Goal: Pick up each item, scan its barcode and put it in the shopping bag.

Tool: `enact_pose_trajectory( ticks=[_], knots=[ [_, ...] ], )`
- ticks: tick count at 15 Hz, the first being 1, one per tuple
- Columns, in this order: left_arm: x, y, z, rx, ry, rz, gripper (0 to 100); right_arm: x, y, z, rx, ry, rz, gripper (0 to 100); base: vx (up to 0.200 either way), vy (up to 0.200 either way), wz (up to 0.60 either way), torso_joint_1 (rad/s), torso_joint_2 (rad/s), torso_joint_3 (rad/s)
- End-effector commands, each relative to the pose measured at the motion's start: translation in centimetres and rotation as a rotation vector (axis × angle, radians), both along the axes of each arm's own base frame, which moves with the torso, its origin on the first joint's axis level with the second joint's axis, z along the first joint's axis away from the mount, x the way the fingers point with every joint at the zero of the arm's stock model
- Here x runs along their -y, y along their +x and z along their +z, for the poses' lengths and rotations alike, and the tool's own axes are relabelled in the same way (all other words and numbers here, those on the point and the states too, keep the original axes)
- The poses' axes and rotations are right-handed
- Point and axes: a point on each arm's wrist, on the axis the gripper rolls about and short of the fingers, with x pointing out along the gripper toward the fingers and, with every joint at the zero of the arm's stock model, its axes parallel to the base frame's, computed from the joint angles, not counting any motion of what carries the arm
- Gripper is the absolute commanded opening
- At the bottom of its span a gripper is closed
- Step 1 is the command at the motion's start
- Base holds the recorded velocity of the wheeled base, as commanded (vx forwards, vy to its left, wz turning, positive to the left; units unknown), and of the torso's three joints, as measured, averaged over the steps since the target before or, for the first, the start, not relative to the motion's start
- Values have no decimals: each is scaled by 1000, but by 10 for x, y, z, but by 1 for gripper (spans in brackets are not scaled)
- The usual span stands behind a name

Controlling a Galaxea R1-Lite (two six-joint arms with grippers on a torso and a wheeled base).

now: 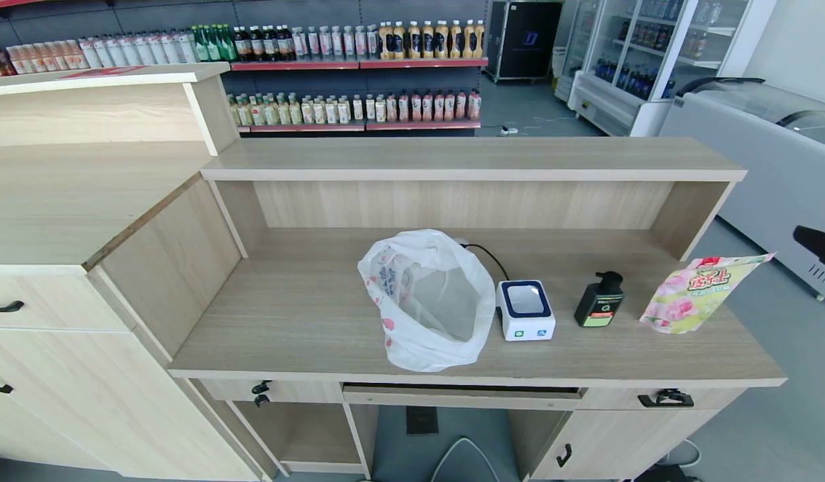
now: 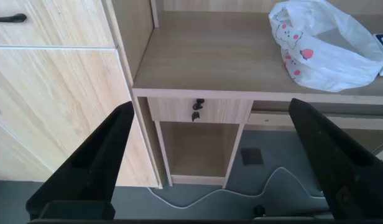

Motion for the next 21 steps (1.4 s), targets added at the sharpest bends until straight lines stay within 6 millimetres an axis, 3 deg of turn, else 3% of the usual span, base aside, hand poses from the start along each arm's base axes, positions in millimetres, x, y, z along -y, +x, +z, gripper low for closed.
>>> enact_pose_trajectory(
  ticks=[1,2,4,8,11,14,17,21],
  knots=[
    [0,0,0,0,0,1,100,51,127,-63,-94,-108,4,100,0,0,0,0,0,0],
    [0,0,0,0,0,1,100,66,152,-87,-55,-232,59,100,0,0,0,0,0,0],
    [0,0,0,0,0,1,100,72,169,-112,-77,-294,179,100,0,0,0,0,0,0],
    [0,0,0,0,0,1,100,70,190,-154,-165,-348,262,100,0,0,0,0,0,0],
    [0,0,0,0,0,1,100,70,192,-175,-211,-379,294,100,0,0,0,0,0,0],
    [0,0,0,0,0,1,100,70,194,-185,-228,-398,309,100,0,0,0,0,0,0],
    [0,0,0,0,0,1,100,74,214,-187,-171,-452,360,100,0,0,0,0,0,0],
    [0,0,0,0,0,1,100,76,227,-198,-132,-489,438,100,0,0,0,0,0,0]
  ],
)
